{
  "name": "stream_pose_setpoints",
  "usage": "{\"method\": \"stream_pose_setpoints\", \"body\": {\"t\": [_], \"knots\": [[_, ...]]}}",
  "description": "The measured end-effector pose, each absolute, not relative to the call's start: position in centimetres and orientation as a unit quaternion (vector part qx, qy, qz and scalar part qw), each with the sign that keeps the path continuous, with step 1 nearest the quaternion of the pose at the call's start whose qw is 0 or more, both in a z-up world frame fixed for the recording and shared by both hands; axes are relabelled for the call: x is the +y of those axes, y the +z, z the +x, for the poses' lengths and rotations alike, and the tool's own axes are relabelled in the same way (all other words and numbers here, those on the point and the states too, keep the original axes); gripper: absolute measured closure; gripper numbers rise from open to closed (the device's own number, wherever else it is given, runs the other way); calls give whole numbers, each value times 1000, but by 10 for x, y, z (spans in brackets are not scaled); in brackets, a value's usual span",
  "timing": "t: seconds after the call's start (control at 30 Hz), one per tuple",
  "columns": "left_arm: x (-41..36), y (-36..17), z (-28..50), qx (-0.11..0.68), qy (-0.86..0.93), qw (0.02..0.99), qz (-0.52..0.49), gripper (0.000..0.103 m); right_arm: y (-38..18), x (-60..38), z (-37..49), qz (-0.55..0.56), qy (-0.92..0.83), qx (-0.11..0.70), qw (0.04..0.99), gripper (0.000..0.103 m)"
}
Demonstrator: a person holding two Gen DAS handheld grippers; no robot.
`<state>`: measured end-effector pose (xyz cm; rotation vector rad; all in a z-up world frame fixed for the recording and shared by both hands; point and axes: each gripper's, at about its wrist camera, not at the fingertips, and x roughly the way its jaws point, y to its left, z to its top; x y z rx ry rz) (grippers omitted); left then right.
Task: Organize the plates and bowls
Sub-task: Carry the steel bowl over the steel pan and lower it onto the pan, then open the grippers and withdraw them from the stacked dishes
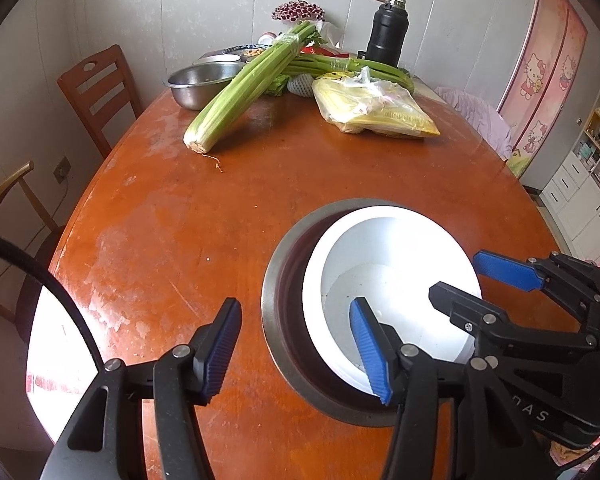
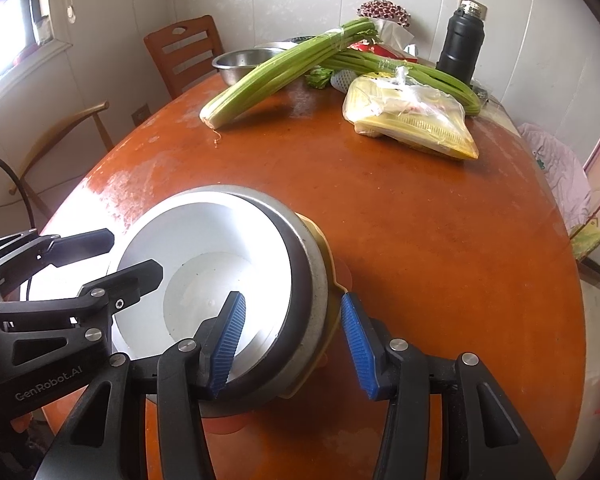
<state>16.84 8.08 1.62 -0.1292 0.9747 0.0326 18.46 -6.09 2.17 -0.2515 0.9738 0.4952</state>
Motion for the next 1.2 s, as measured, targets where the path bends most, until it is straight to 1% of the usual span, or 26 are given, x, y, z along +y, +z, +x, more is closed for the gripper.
{"method": "stream_pose_setpoints", "body": {"t": [0.07, 0.47, 0.87, 1.0, 1.2], "knots": [[82, 19, 165, 463, 20, 884, -64, 47, 22, -62, 183, -118, 233, 462, 848, 48], [83, 27, 150, 456, 30, 887, -64, 45, 24, -61, 177, -110, 237, 451, 853, 46], [82, 36, 139, 445, 40, 892, -66, 45, 39, -69, 165, -101, 240, 426, 866, 43], [79, 41, 135, 440, 45, 895, -61, 45, 45, -73, 159, -97, 240, 417, 871, 37], [74, 47, 124, 430, 53, 899, -58, 44, 52, -79, 150, -93, 240, 406, 877, 35]]}}
